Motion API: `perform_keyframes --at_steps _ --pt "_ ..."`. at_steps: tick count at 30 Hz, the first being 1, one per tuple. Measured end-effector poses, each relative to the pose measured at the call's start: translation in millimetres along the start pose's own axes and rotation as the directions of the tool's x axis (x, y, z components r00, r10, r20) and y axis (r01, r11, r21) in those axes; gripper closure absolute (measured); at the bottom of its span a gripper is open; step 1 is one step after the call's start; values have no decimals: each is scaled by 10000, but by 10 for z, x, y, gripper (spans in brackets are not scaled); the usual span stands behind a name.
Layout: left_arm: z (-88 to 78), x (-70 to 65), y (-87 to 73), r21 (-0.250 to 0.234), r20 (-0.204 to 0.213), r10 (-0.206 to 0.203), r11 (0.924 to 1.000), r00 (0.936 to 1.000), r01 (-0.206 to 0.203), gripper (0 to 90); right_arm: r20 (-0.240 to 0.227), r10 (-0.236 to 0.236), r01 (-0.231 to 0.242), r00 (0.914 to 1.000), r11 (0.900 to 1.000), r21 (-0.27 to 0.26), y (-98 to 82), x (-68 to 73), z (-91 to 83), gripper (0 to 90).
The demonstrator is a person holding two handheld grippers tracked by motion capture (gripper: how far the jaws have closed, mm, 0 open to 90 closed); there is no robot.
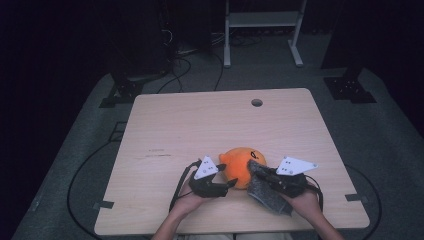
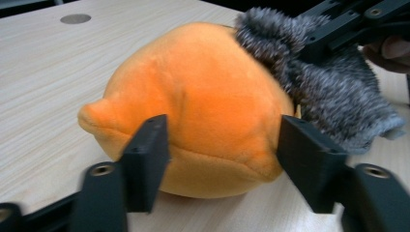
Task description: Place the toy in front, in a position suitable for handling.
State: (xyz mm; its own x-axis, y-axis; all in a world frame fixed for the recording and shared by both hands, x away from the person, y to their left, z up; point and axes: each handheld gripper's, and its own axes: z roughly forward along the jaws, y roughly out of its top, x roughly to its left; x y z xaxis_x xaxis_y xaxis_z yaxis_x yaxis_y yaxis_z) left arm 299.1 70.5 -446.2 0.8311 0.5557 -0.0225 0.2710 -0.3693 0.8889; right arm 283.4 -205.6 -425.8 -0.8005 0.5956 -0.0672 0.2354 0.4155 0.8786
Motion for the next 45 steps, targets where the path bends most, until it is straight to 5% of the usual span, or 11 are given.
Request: perform_keyframes --at_steps 7,11,15,17,19,21,23,29,34,42,45 --pt "43 -87 0 201 -117 664 9976 9977 -661 442 -847 -244 232 9961 9996 -148 109 151 108 802" --pt "35 -83 -33 398 -252 812 9960 9964 -801 448 -521 -476 476 9975 9989 -7 146 113 144 802" --pt "20 -100 -59 457 -248 990 9942 9948 -978 433 110 135 -136 9998 9999 99 114 -118 50 802" --pt "-6 -97 -18 106 -369 727 9973 9967 -723 325 108 264 -267 9996 9993 257 64 -161 34 802" --pt "3 -55 25 -168 -755 -133 9998 9971 121 208 106 160 -164 9998 9993 339 23 -141 21 802" --pt "63 1 37 -69 -537 -1065 9943 9929 1062 148 77 66 -69 9999 9993 373 8 -118 3 802" --pt "117 11 23 162 -450 -1357 9905 9897 1365 151 47 -32 29 10000 9989 478 14 -98 -14 803" --pt "88 -131 21 22 -490 374 9993 9981 -373 337 -615 -1087 1088 9922 9941 -13 318 103 -79 802" --pt "84 -299 16 448 -783 2137 9765 9737 -2107 343 -1340 -1729 1835 9758 9804 717 514 188 106 802" --pt "72 -271 -28 323 -612 1966 9803 9786 -1949 350 -846 -569 630 9948 9955 709 308 -148 -19 802" --pt "36 -208 29 -132 -434 1131 9934 9926 -1138 232 -782 -290 346 9965 9969 704 229 -226 -71 803"
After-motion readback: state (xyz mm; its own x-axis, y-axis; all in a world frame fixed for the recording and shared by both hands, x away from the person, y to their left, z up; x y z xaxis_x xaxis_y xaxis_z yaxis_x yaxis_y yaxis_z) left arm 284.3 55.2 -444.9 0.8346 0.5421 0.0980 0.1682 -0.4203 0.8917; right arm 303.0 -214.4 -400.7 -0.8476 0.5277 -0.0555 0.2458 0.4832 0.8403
